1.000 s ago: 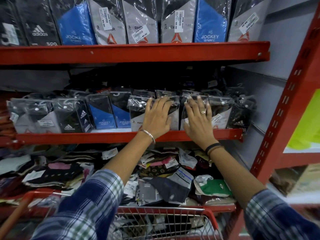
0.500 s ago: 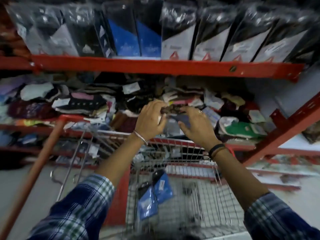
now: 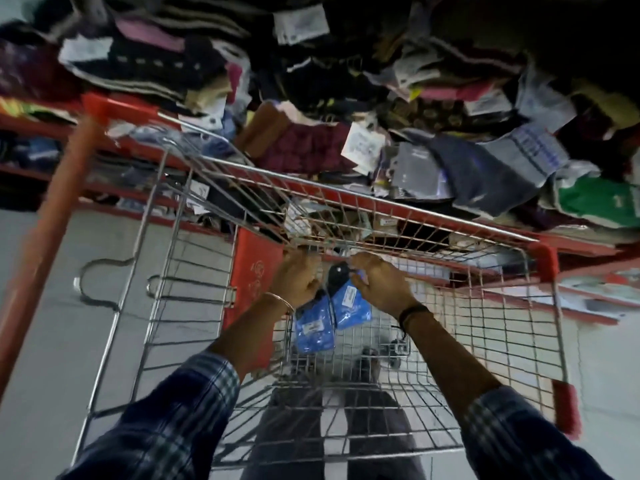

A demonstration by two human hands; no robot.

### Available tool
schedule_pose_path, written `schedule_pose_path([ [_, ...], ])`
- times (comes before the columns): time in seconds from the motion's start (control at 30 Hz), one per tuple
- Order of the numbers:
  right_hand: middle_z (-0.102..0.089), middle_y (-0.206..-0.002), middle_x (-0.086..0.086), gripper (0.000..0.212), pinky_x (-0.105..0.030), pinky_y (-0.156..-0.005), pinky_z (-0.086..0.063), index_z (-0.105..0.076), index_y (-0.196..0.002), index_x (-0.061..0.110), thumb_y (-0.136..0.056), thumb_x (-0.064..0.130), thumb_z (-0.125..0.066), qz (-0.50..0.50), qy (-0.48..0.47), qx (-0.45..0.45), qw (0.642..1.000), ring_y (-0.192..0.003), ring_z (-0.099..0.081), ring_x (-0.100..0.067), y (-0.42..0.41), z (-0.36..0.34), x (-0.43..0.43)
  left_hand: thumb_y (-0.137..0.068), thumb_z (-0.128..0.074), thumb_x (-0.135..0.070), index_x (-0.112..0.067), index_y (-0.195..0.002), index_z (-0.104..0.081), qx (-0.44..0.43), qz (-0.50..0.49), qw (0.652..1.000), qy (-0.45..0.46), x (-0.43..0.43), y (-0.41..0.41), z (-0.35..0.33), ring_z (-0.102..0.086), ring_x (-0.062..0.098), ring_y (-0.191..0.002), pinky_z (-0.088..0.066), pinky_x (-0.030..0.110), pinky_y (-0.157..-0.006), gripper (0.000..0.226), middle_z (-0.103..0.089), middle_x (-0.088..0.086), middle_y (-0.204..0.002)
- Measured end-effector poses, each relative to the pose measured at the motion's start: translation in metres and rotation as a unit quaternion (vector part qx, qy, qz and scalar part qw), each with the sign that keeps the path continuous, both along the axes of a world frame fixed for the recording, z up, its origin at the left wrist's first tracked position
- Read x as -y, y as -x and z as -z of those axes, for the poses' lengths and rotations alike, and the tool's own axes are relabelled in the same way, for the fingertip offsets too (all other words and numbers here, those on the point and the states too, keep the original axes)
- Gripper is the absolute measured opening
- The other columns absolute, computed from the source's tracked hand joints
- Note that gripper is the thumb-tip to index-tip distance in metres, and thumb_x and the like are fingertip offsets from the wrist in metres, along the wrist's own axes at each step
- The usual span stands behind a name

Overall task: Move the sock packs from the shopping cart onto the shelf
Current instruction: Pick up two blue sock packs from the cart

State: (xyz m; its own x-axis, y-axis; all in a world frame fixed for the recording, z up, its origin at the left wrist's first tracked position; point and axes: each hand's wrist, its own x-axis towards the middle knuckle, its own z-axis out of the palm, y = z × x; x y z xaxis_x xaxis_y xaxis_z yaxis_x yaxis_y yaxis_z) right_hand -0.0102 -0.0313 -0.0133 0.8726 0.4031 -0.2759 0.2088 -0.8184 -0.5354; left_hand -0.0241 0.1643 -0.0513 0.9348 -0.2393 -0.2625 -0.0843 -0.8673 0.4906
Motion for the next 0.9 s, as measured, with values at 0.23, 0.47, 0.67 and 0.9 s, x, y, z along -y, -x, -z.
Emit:
schedule_pose_path([
  [0.23, -0.053, -0.134, -0.014, 0.041, -0.042, -0.100, -0.042, -0.050, -0.131, 0.011, -0.091, 0.020, -0.056, -0.020, 0.070, -0.107, 0.992, -0.120, -0.051, -0.034, -0.027, 0.082, -0.006, -0.078, -0.065, -0.017, -0.005, -0.128, -0.042, -0.192, 0.017, 0.980, -0.043, -0.016, 0.005, 0.089, -0.048, 0.036, -0.118, -0.046, 0.042, -0.093, 0.055, -0.043, 0.018, -0.131],
  [0.47, -0.025, -0.153, -0.017, 0.091, -0.038, -0.114, -0.024, -0.026, -0.144, 0.006, -0.074, 0.033, -0.078, -0.133, 0.149, -0.205, 0.958, -0.139, -0.026, -0.033, -0.068, 0.137, -0.021, -0.067, -0.081, -0.019, -0.004, -0.143, -0.028, -0.287, 0.051, 0.955, -0.046, -0.004, -0.015, 0.135, -0.039, 0.033, -0.131, -0.035, 0.036, -0.109, 0.094, -0.038, 0.018, -0.143],
  [0.67, -0.020, -0.156, -0.012, 0.122, -0.041, -0.116, -0.020, -0.010, -0.149, 0.015, -0.057, 0.041, -0.086, -0.183, 0.250, -0.237, 0.921, -0.141, -0.022, -0.032, -0.079, 0.162, -0.028, -0.062, -0.076, -0.018, -0.014, -0.142, -0.025, -0.354, 0.082, 0.923, -0.126, -0.002, -0.023, 0.153, -0.042, 0.033, -0.127, -0.037, 0.045, -0.104, 0.095, -0.042, 0.013, -0.136],
  [0.9, -0.051, -0.123, -0.006, 0.087, -0.037, -0.094, -0.042, -0.054, -0.120, 0.017, -0.048, 0.055, -0.085, -0.208, 0.299, -0.222, 0.904, -0.110, -0.049, -0.025, -0.078, 0.152, -0.025, -0.048, -0.087, -0.030, -0.014, -0.103, -0.063, -0.364, 0.119, 0.911, -0.150, -0.001, -0.032, 0.142, -0.058, 0.024, -0.096, -0.048, 0.028, -0.071, 0.062, -0.064, 0.007, -0.110],
])
